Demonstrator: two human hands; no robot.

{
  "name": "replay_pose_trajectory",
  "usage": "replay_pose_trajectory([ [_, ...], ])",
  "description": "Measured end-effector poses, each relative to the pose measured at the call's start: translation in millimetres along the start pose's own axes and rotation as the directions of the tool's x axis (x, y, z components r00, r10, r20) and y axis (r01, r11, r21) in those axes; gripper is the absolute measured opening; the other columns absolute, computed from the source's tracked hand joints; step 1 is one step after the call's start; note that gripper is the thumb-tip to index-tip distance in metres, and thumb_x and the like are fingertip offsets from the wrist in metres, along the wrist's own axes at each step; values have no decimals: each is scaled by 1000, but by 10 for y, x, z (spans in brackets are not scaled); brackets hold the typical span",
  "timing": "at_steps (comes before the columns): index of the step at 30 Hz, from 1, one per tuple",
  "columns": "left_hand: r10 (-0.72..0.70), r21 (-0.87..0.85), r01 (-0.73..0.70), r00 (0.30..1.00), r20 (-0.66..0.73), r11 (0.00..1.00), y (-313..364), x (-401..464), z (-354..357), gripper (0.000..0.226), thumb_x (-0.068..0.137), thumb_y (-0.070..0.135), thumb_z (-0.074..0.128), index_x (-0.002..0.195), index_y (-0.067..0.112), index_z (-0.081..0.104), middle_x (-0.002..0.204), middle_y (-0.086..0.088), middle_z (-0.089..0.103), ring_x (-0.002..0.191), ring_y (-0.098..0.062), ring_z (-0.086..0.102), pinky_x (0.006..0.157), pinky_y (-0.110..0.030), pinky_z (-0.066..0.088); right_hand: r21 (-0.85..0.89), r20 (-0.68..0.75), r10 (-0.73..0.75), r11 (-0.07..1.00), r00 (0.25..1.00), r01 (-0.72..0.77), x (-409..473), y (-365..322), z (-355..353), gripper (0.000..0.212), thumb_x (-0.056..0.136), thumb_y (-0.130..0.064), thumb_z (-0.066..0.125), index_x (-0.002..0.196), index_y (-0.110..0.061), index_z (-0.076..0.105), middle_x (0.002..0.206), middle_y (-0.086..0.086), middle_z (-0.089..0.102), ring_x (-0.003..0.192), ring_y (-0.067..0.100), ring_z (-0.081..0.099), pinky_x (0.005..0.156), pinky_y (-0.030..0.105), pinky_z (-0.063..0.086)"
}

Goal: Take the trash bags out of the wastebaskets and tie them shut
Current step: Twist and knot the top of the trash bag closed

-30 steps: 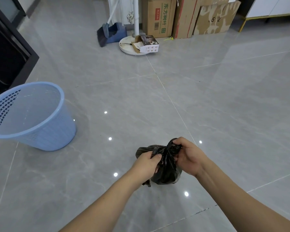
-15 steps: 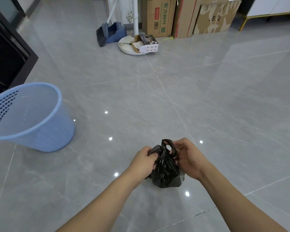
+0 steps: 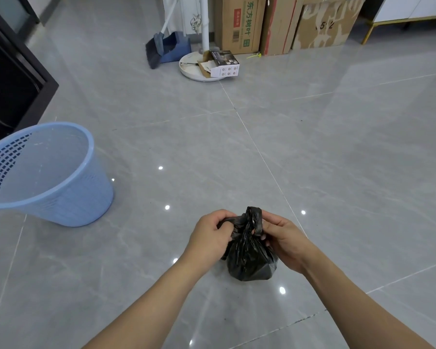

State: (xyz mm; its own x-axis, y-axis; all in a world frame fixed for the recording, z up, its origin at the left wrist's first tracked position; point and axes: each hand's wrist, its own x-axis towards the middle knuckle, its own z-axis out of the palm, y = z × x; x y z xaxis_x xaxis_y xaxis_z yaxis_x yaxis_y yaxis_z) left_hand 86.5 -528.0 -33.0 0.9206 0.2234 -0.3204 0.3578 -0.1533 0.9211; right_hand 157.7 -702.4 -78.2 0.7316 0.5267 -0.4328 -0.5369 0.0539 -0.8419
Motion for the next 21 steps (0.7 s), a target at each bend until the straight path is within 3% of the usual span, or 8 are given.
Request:
replay_pose_trajectory([
  [3, 39, 20, -39, 999, 29, 999, 2, 13, 44, 32, 94, 5, 48, 89, 29, 68, 78, 9, 69, 71, -6, 62, 74, -27, 53, -13, 14, -14, 1000, 1000, 14, -4, 14, 1, 40, 79, -25, 74, 117, -13, 70, 75, 2, 53, 68, 14, 38, 66, 28, 30],
  [7, 58, -59, -58, 998, -2, 997, 4, 60, 17, 23, 93, 6, 53, 86, 28, 51, 75, -1, 60, 62, -12, 54, 64, -30, 46, 18, 9, -24, 1000, 1000, 24, -3, 30, -2, 43, 78, -25, 72, 119, -14, 69, 79, 5, 51, 70, 15, 37, 70, 29, 31],
  [9, 45, -60, -45, 999, 0, 997, 3, 92, 9, 19, 89, 5, 57, 82, 23, 55, 71, -1, 60, 63, -16, 53, 65, -33, 45, 21, 26, -35, 999, 999, 34, -3, 39, -12, 41, 82, -25, 71, 121, -13, 69, 76, 4, 50, 71, 16, 37, 71, 29, 31],
  [12, -8, -114, 8, 1000, 6, 993, 50, 118, 19, 17, 86, 3, 58, 82, 17, 68, 66, 5, 63, 61, -9, 57, 64, -21, 47, 12, 25, -43, 999, 999, 43, -12, 27, 12, 36, 86, -22, 68, 120, -12, 69, 65, -4, 50, 67, 14, 36, 67, 27, 30],
  [15, -35, -95, 37, 999, 24, 995, 90, 129, 19, 31, 91, 5, 49, 86, 19, 75, 70, 6, 67, 61, -3, 58, 63, -14, 48, 7, 0, -45, 999, 999, 45, -16, 14, 44, 36, 82, -22, 66, 117, -13, 71, 66, -4, 53, 64, 12, 38, 65, 25, 31],
  [18, -12, -21, 13, 1000, 24, 1000, 87, 114, 43, 36, 94, 4, 48, 88, 28, 73, 77, 6, 71, 63, -2, 61, 68, -17, 52, 7, 0, -48, 999, 999, 48, -20, 15, 64, 35, 82, -21, 66, 116, -12, 71, 66, -4, 55, 64, 12, 39, 65, 24, 33],
  [21, 13, 3, -13, 997, -77, 1000, 42, 123, 85, 20, 92, 7, 54, 90, 26, 60, 82, 2, 68, 66, -7, 63, 67, -22, 53, 38, -1, -51, 998, 999, 51, -26, 1, 83, 37, 83, -20, 68, 118, -9, 69, 68, -2, 56, 66, 13, 41, 66, 22, 37],
])
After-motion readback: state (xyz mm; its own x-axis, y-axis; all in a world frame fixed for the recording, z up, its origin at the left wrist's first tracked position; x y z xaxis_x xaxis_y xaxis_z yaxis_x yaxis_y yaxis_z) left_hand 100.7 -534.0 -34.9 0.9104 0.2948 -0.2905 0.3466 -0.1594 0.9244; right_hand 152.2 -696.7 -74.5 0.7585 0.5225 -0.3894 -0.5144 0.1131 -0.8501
